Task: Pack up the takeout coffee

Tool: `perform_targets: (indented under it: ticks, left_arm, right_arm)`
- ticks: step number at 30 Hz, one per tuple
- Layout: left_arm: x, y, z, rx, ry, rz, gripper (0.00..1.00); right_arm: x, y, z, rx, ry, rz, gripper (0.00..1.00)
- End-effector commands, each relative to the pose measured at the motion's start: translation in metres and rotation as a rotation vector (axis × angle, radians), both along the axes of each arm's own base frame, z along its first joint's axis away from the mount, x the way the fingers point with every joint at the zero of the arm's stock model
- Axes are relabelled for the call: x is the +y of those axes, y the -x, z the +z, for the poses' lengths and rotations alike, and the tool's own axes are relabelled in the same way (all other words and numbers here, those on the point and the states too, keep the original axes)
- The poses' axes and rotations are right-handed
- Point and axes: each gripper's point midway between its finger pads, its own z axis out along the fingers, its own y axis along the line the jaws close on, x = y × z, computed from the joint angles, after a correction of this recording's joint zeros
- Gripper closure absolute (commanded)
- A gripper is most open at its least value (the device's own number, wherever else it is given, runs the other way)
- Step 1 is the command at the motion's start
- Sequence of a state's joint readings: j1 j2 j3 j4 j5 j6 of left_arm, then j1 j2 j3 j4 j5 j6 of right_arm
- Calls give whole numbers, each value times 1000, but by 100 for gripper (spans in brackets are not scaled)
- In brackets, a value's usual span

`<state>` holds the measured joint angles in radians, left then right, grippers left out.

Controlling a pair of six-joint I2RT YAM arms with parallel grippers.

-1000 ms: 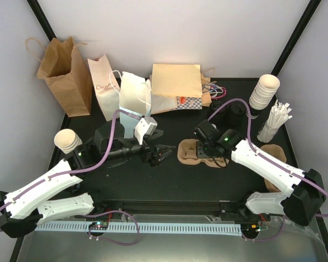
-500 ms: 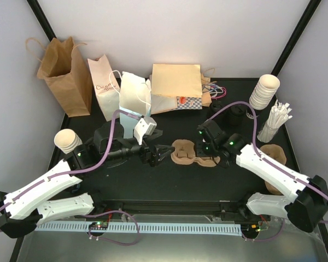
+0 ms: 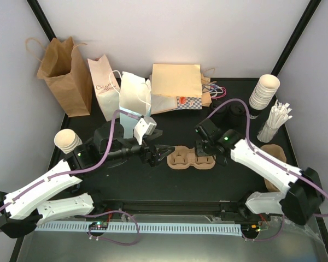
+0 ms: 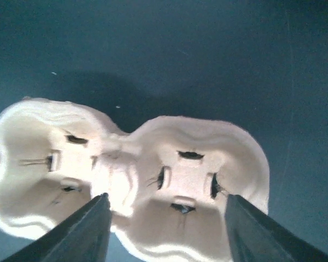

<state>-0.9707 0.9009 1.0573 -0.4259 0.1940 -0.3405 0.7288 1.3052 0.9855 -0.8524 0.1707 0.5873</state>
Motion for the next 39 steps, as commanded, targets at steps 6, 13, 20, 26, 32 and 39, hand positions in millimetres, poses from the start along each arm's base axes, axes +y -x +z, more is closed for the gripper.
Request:
perform_targets:
  ticks: [6, 13, 20, 26, 32, 39]
  left_arm:
    - [-3, -3, -6, 5, -16, 9, 3]
    - [-22, -6, -39, 83, -92, -11, 5]
    - [-35, -8, -64, 91, -171, -20, 7]
    - [-40, -14, -86, 118, -248, -9, 9]
    - [-44, -20, -105, 157, -297, 9, 9]
    - [-51, -20, -118, 194, -340, -10, 11]
  right_arm:
    - [-18, 6, 21, -88, -27, -52, 20]
    - [-51, 14, -19, 49, -86, -169, 36]
    - [-59, 14, -33, 91, -184, -203, 41]
    - [-52, 11, -43, 122, -210, -188, 49]
    - [-44, 9, -33, 117, -249, -162, 59]
    - [-33, 11, -19, 125, -316, -128, 65]
